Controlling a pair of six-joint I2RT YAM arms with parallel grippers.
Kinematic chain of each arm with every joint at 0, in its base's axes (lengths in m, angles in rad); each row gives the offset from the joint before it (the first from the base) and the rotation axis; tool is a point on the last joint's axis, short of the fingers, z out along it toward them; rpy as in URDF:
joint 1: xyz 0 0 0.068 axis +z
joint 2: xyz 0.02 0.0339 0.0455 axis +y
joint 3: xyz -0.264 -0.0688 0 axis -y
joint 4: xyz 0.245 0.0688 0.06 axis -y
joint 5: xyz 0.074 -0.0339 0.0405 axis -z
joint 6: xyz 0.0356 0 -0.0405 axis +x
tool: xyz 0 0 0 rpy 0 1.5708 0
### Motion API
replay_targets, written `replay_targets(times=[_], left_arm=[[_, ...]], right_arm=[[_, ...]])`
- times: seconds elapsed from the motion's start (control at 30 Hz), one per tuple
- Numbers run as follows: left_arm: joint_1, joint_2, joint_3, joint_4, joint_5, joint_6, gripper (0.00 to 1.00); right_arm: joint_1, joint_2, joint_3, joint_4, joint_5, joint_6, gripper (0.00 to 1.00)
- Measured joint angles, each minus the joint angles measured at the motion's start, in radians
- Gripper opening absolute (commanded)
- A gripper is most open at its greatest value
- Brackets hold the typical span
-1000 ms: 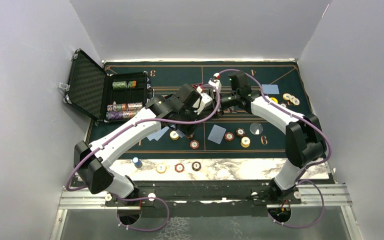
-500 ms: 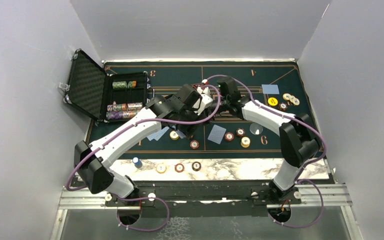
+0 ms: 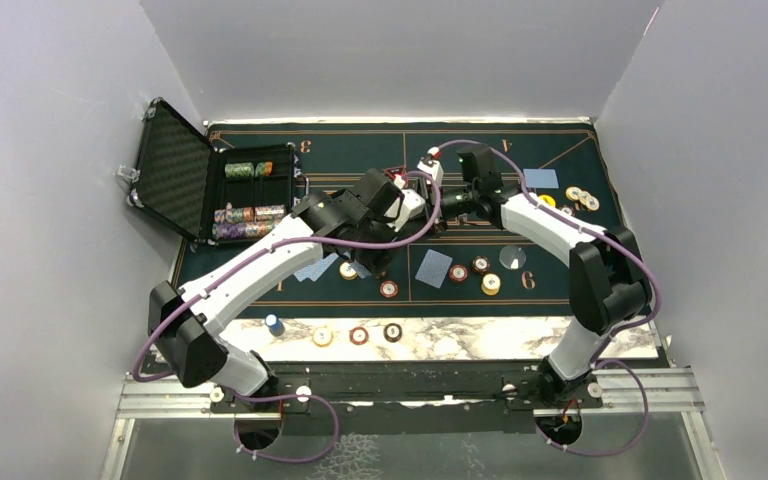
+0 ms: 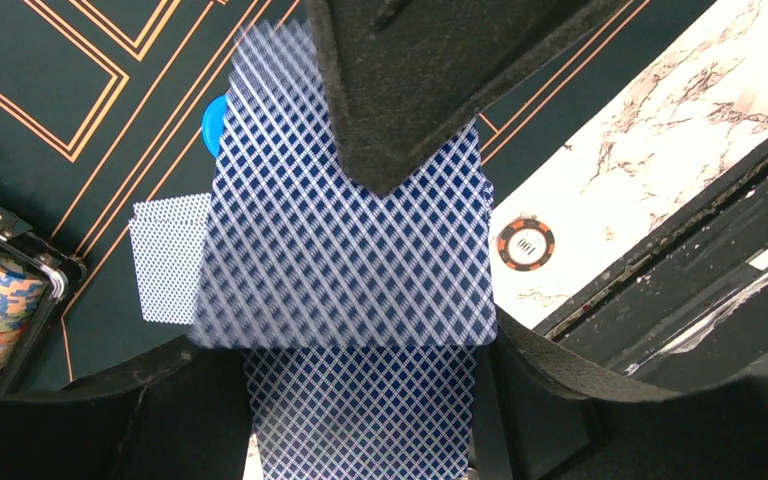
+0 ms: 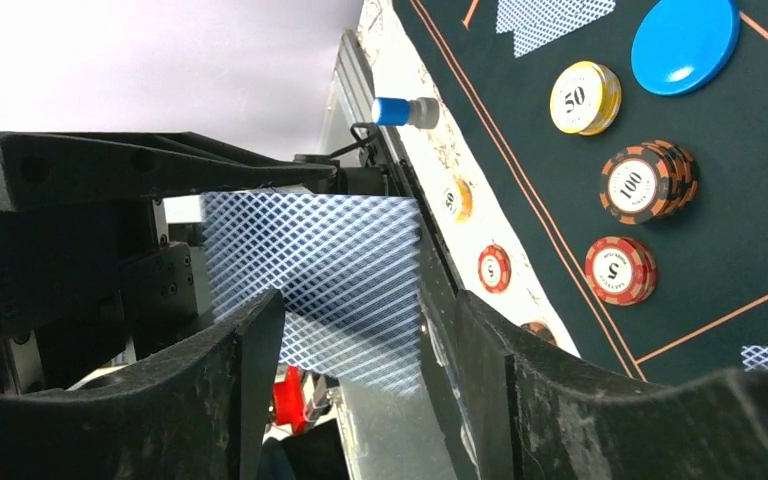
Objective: Distribute texas hold em gaming equipment
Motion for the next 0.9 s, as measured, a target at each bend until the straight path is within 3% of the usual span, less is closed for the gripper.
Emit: replay_targets(times=[0.13,0.2,0.3,0.6,0.9], left_arm=[[0.000,0.000,0.000,0.007,0.000,0.000,0.00],[0.000,0.000,0.000,0.010,0.001,0.000,0.00],[0.000,0.000,0.000,0.013,0.001,0.000,0.00],[0.000,0.000,-0.021,0.016,0.001,0.000,0.00],[0.000,0.000,-0.029,0.018,0.000,0.004,0.00]], right_arm=[[-0.004,0.000,-0.002,0.039,-0.011,0.034,0.66],[-0.004,0.000,-0.004,0.073,-0.026,0.063,0.58],[-0.004,-0.005,-0.025,0.140,-0.037,0.109,0.36],[-0.007,-0.005,-0.107,0.270,-0.055,0.236,0.25],[-0.007,-0.013,-0.070,0.200,-0.054,0.202,0.09]])
